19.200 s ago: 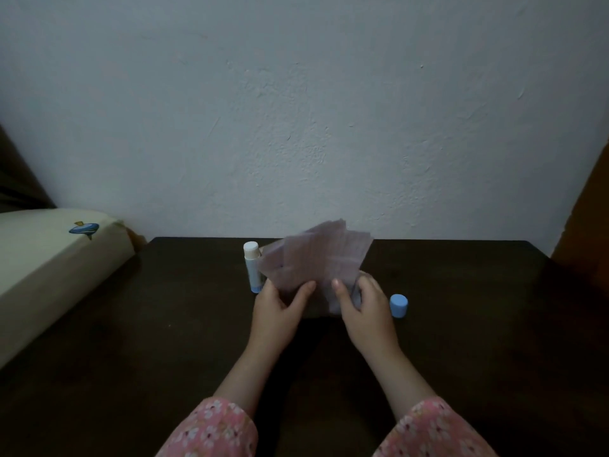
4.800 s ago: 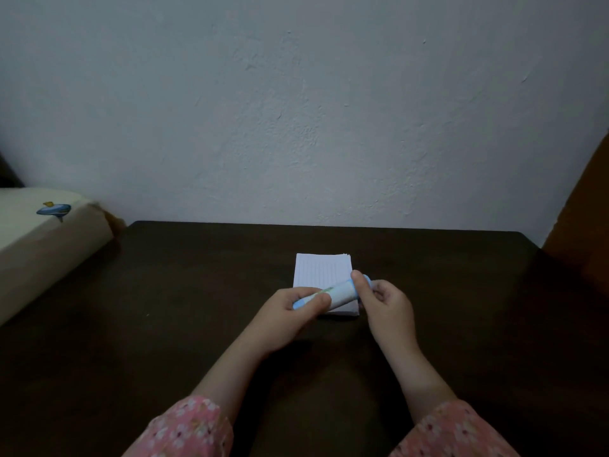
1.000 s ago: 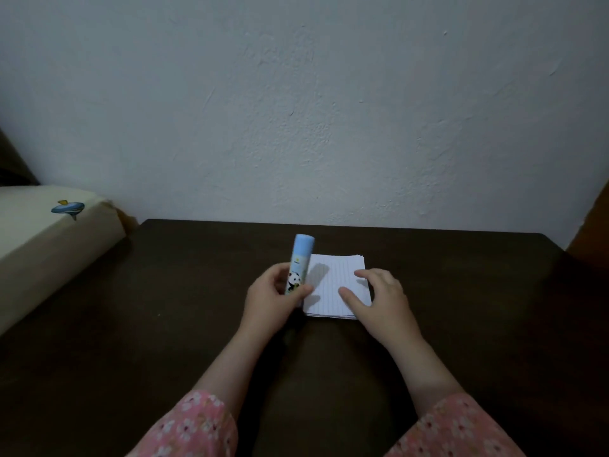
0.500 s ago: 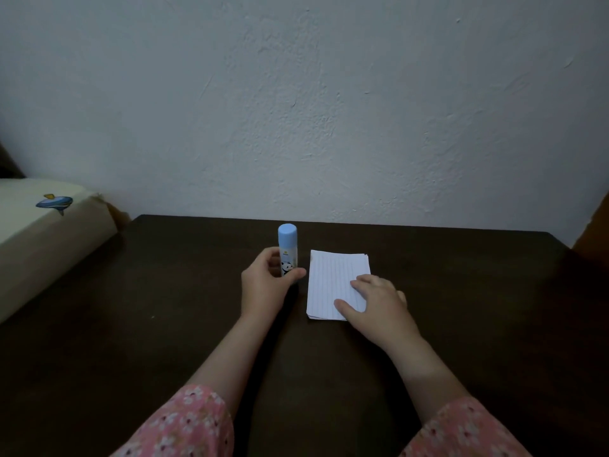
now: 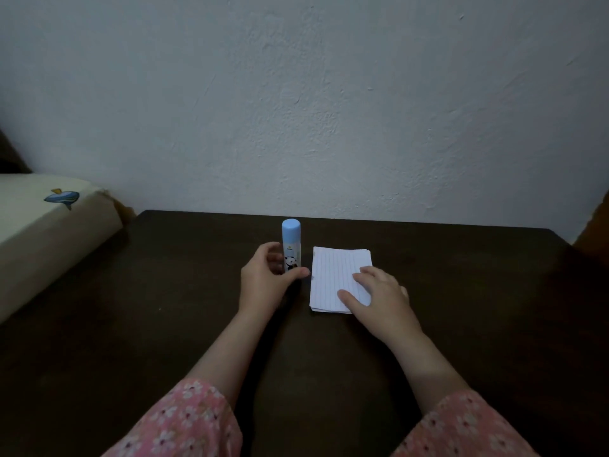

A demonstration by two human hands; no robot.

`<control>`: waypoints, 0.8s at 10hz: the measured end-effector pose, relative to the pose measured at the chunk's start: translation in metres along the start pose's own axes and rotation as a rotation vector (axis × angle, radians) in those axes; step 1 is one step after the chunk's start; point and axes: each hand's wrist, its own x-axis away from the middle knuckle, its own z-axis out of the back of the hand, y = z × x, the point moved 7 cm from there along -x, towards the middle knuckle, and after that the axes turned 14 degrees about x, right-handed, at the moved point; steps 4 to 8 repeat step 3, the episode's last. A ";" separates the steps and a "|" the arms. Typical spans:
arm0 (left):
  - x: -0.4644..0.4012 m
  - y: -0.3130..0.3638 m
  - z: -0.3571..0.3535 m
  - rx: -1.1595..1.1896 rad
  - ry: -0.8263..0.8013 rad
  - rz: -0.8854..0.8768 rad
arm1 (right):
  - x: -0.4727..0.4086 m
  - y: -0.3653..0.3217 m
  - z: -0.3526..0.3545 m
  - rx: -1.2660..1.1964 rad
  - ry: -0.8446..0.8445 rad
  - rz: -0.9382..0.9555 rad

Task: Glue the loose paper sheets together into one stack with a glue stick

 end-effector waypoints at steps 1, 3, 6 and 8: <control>0.004 0.006 0.022 0.027 0.032 0.001 | 0.005 0.004 0.011 -0.133 0.067 0.021; 0.023 0.040 0.095 0.072 0.126 -0.031 | 0.028 0.036 0.064 -0.296 0.291 -0.034; 0.023 0.040 0.095 0.072 0.126 -0.031 | 0.028 0.036 0.064 -0.296 0.291 -0.034; 0.023 0.040 0.095 0.072 0.126 -0.031 | 0.028 0.036 0.064 -0.296 0.291 -0.034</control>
